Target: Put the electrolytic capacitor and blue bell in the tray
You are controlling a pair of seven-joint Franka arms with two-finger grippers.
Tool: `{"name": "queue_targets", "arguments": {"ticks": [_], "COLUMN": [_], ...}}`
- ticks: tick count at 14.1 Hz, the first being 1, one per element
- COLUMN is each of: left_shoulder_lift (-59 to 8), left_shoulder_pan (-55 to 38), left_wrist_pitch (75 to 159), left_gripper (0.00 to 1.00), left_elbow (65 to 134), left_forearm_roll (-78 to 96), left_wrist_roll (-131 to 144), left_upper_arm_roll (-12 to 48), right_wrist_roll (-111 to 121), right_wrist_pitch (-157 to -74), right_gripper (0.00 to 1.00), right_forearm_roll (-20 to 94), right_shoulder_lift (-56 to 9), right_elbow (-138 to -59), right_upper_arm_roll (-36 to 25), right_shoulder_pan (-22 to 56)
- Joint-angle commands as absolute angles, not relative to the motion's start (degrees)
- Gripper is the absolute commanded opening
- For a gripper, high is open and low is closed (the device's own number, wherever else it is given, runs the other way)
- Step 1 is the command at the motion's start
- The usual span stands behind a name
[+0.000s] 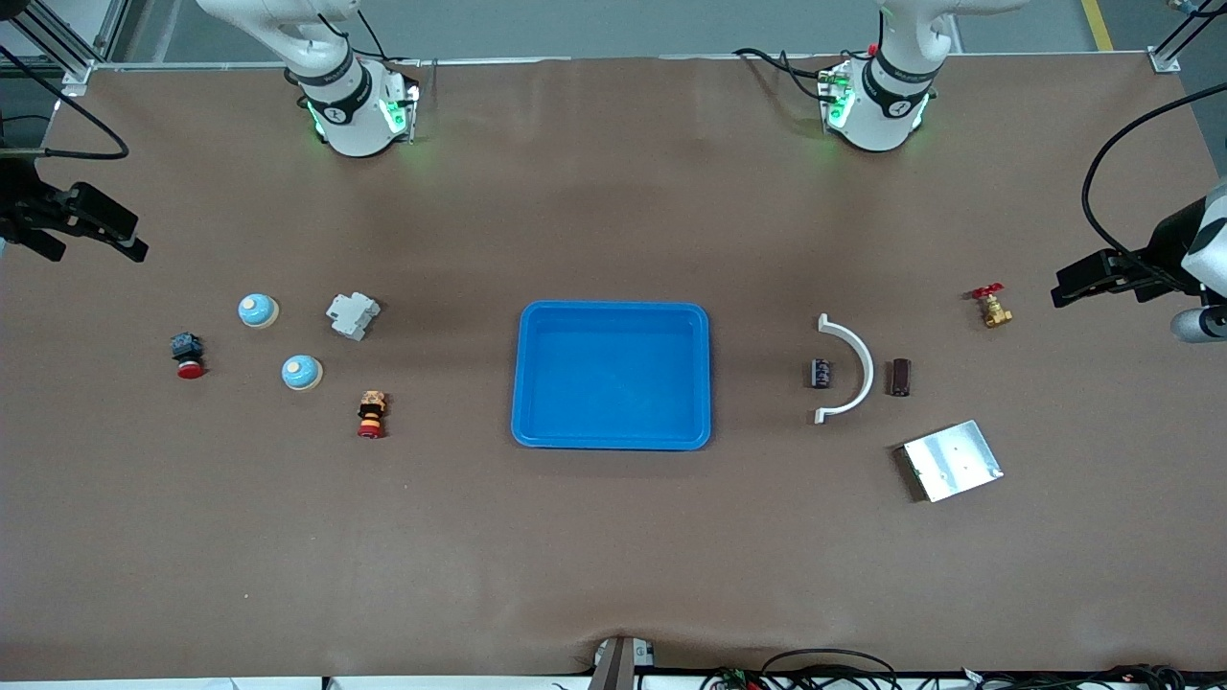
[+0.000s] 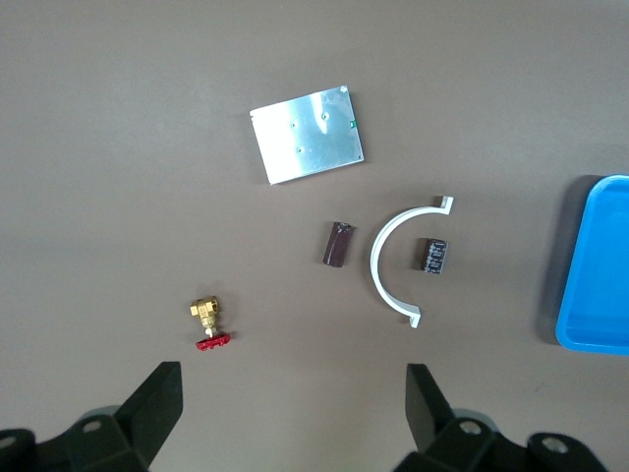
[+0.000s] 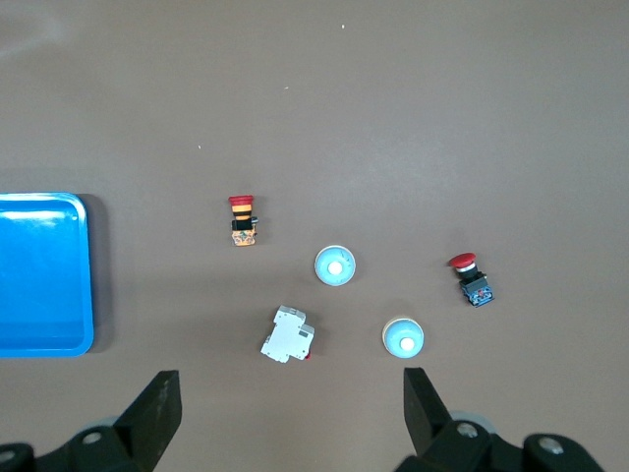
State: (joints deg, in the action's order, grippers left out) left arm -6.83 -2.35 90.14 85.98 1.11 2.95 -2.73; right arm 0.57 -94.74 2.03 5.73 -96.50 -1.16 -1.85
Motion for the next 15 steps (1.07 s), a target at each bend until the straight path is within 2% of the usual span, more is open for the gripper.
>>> {"name": "queue_targets", "arguments": {"ticks": [1, 15], "left_shoulder_lift": [-5.80, -6.24], "left_shoulder_pan": [-2.64, -2.20], "left_wrist_pitch": [89.65, 89.82], "left_gripper": [1.00, 1.00], "left_elbow": [86.48, 85.78], "left_forearm_roll": [1.23, 1.93], "left_wrist_roll": [1.41, 1.93], "left_upper_arm_roll": [-2.99, -2.99], "right_wrist_roll": [0.79, 0.79], "right_wrist_pitch": [-93.96, -93.87], "right_gripper": [1.00, 1.00], "right_forearm_roll": [2.11, 2.11], "right_shoulder_lift": [5.89, 5.63], "right_elbow": [-95.02, -94.66], "right_upper_arm_roll": [-0.88, -0.88], "right_shoulder_pan": [-1.93, -2.02]}}
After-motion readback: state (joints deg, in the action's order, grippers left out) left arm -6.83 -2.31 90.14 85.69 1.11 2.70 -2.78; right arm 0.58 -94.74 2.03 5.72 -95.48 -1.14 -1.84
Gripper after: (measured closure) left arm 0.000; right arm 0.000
